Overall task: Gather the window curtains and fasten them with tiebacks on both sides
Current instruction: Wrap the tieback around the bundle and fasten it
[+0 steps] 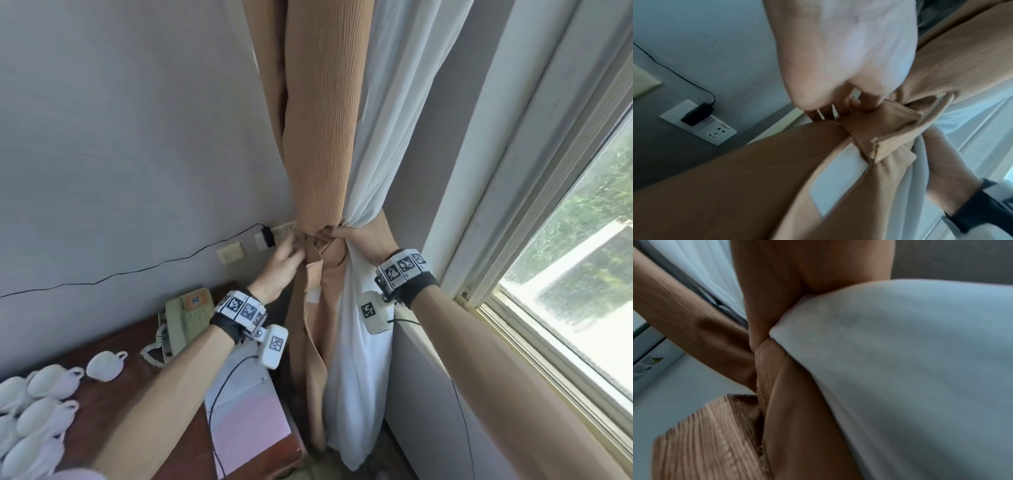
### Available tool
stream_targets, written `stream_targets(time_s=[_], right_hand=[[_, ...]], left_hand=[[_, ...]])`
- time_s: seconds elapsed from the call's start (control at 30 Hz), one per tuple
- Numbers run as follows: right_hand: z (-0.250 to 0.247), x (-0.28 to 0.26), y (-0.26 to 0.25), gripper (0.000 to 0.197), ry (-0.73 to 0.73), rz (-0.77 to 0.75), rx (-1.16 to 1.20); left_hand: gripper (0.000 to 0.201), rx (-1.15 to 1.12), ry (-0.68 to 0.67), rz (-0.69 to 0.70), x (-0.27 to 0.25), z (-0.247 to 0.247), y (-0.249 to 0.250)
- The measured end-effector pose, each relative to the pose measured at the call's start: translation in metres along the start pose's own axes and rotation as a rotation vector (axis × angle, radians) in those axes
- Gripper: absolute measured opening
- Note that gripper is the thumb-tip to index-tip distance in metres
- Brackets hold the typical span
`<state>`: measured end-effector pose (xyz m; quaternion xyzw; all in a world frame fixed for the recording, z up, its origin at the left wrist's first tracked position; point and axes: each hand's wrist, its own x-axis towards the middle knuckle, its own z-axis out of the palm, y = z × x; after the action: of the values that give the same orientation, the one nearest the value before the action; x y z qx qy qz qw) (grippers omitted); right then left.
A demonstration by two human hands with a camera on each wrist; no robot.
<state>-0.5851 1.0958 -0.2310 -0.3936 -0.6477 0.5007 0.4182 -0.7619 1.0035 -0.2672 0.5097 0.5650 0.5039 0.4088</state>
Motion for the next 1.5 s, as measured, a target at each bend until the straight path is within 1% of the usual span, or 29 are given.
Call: stream_targets(time_s=[0.1,0.17,0.23,0.3,0.33,0.43,0.5,0.53,0.57,0.63,0.73,0.8,0.83,0.87,0.9,0.93,1.0,1.07,1.13,1.2,1.23,1.27,1.3,1.33,1.37,1.4,1.43,1.47,1.5], right_hand=[[-0.008,0.002,-0.001,0.064,-0.065,-0.019,-0.001],[-0.012,0.003,-0.001,0.064,-0.116,-0.046,-0.018],[-0.014,0.003,-0.003,0.063,-0.162,-0.075,-0.029],[-0.013,0.001,-0.004,0.062,-0.189,-0.093,-0.033],[-0.012,0.0,-0.004,0.06,-0.2,-0.098,-0.035],[-0.007,-0.01,-0.006,0.046,-0.249,-0.083,-0.03],[-0.005,-0.018,-0.005,0.033,-0.327,-0.082,-0.01],[-0.006,-0.022,-0.006,0.037,-0.371,-0.086,0.004],[-0.008,-0.026,-0.007,0.04,-0.407,-0.078,0.016],[-0.015,-0.03,-0.009,0.031,-0.464,-0.064,0.009],[-0.025,-0.03,-0.006,0.011,-0.565,-0.088,0.002],[-0.028,-0.031,-0.014,0.032,-0.611,-0.124,-0.019],[-0.028,-0.031,-0.017,0.034,-0.641,-0.129,-0.043],[-0.028,-0.03,-0.018,0.026,-0.675,-0.142,-0.092],[-0.028,-0.03,-0.019,0.01,-0.716,-0.132,-0.114],[-0.027,-0.031,-0.022,0.011,-0.743,-0.096,-0.149],[-0.026,-0.035,-0.029,0.031,-0.79,-0.074,-0.202],[-0.025,-0.036,-0.034,0.038,-0.83,-0.105,-0.214],[-0.021,-0.034,-0.031,0.049,-0.85,-0.119,-0.203],[-0.02,-0.037,-0.034,0.073,-0.798,-0.174,-0.214],[-0.021,-0.036,-0.033,0.081,-0.8,-0.192,-0.209],[-0.023,-0.037,-0.033,0.087,-0.817,-0.169,-0.19],[-0.025,-0.036,-0.03,0.089,-0.839,-0.131,-0.142],[-0.029,-0.036,-0.027,0.09,-0.861,-0.072,-0.077],[-0.034,-0.033,-0.022,0.088,-0.874,-0.02,0.011],[-0.038,-0.029,-0.019,0.079,-0.849,-0.009,0.064],[-0.041,-0.024,-0.015,0.061,-0.766,-0.013,0.093],[-0.043,-0.022,-0.014,0.044,-0.672,0.004,0.103],[-0.043,-0.018,-0.008,0.037,-0.564,0.056,0.178]], left_hand=[[0.053,0.018,-0.178,0.005,-0.01,-0.002,-0.004],[0.064,0.085,-0.247,0.005,-0.015,-0.003,-0.002],[0.083,0.161,-0.29,0.018,-0.018,0.0,-0.005],[0.106,0.242,-0.224,0.011,-0.022,0.01,-0.01],[0.109,0.276,-0.122,-0.013,-0.023,0.019,-0.01],[0.098,0.242,0.215,-0.057,-0.024,0.051,-0.007],[0.077,0.198,0.353,-0.019,-0.024,0.072,-0.002],[0.064,0.212,0.389,0.002,-0.024,0.08,-0.002],[0.055,0.23,0.396,0.025,-0.025,0.086,-0.003],[0.042,0.245,0.314,0.041,-0.031,0.092,0.001],[0.044,0.274,0.095,0.011,-0.04,0.088,0.008],[0.035,0.291,0.013,-0.063,-0.043,0.089,0.011],[0.039,0.282,0.034,-0.078,-0.044,0.094,0.01],[0.052,0.28,0.099,-0.095,-0.044,0.099,0.008],[0.076,0.289,0.192,-0.133,-0.044,0.104,0.006],[0.097,0.305,0.283,-0.171,-0.043,0.111,-0.001],[0.111,0.319,0.44,-0.189,-0.036,0.125,-0.006],[0.103,0.284,0.616,-0.141,-0.03,0.131,-0.01],[0.073,0.283,0.752,-0.107,-0.029,0.131,-0.008],[0.049,0.225,0.779,-0.1,-0.025,0.129,0.002],[0.038,0.115,0.693,-0.05,-0.025,0.126,0.001],[0.016,-0.032,0.711,-0.052,-0.031,0.116,0.0],[0.005,0.067,0.797,-0.12,-0.033,0.109,-0.002],[0.017,0.121,0.894,-0.186,-0.034,0.104,-0.006],[0.027,0.123,0.838,-0.144,-0.043,0.091,-0.007],[0.039,0.101,0.687,-0.107,-0.038,0.083,-0.007],[0.054,0.076,0.628,-0.11,-0.039,0.077,0.005],[0.065,0.031,0.628,-0.092,-0.044,0.065,0.007],[0.074,0.041,0.621,-0.069,-0.054,0.048,0.006]])
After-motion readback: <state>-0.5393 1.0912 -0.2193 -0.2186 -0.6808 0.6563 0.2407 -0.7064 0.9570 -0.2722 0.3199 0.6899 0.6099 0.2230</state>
